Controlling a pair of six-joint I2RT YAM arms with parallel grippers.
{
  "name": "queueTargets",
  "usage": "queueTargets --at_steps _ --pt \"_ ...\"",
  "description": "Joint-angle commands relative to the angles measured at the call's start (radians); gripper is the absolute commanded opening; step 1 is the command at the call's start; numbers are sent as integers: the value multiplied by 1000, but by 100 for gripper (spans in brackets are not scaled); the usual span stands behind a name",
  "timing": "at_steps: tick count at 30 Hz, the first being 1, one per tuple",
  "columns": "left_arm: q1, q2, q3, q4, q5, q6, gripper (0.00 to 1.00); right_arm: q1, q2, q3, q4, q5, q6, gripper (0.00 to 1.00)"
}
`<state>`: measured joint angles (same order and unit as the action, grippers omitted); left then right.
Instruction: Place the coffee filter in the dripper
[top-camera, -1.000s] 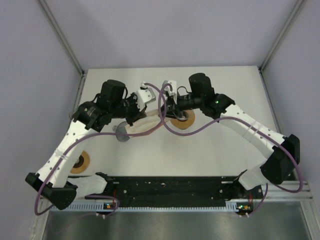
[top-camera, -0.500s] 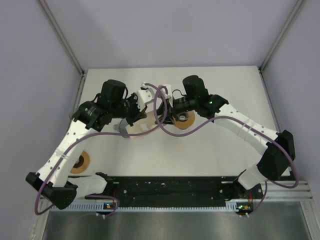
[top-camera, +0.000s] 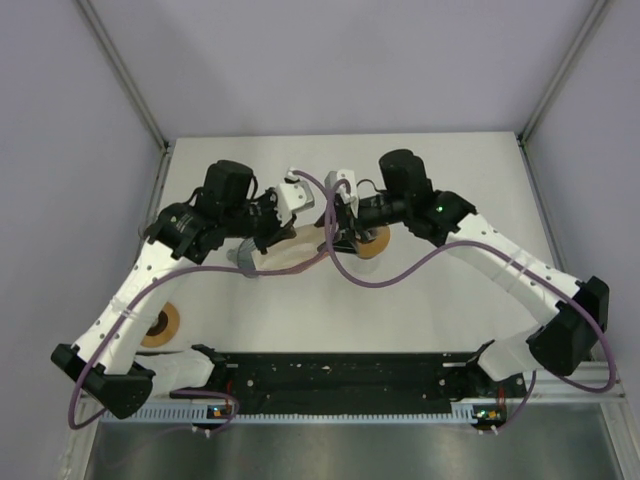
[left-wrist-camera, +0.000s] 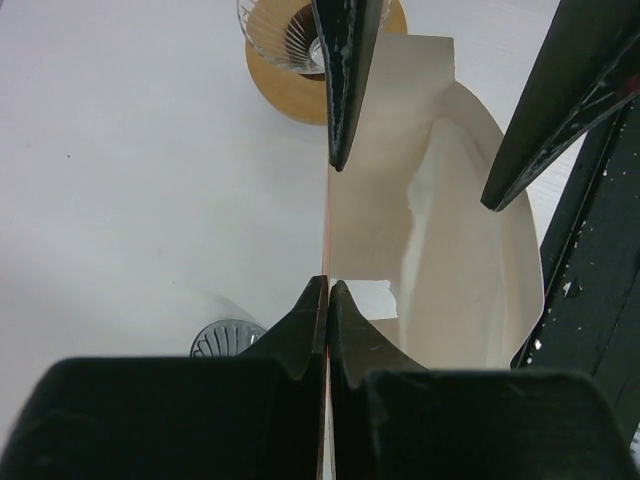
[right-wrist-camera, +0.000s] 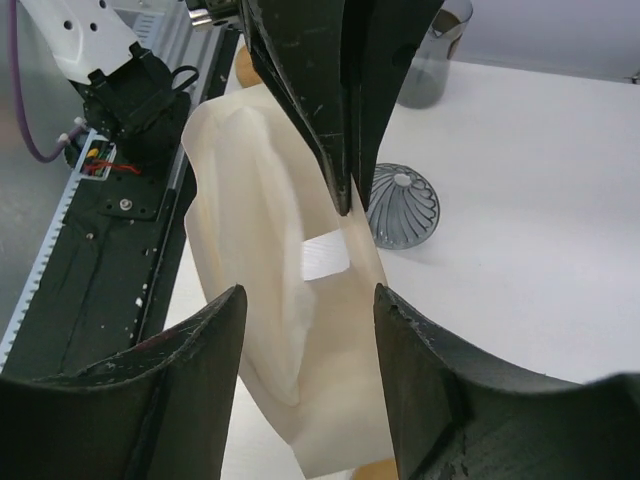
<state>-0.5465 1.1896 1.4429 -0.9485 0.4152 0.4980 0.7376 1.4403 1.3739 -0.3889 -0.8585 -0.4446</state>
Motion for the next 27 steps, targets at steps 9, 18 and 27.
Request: queueTargets --at_steps 9,18,27 --pt "-50 -18 17 -13 57 36 0 11 -49 11 -31 90 -49 50" --pt "-61 -16 14 -16 39 40 0 11 -20 22 -34 99 -39 39" --pt "-66 -8 22 2 -4 19 0 20 -1 10 -33 12 -25 36"
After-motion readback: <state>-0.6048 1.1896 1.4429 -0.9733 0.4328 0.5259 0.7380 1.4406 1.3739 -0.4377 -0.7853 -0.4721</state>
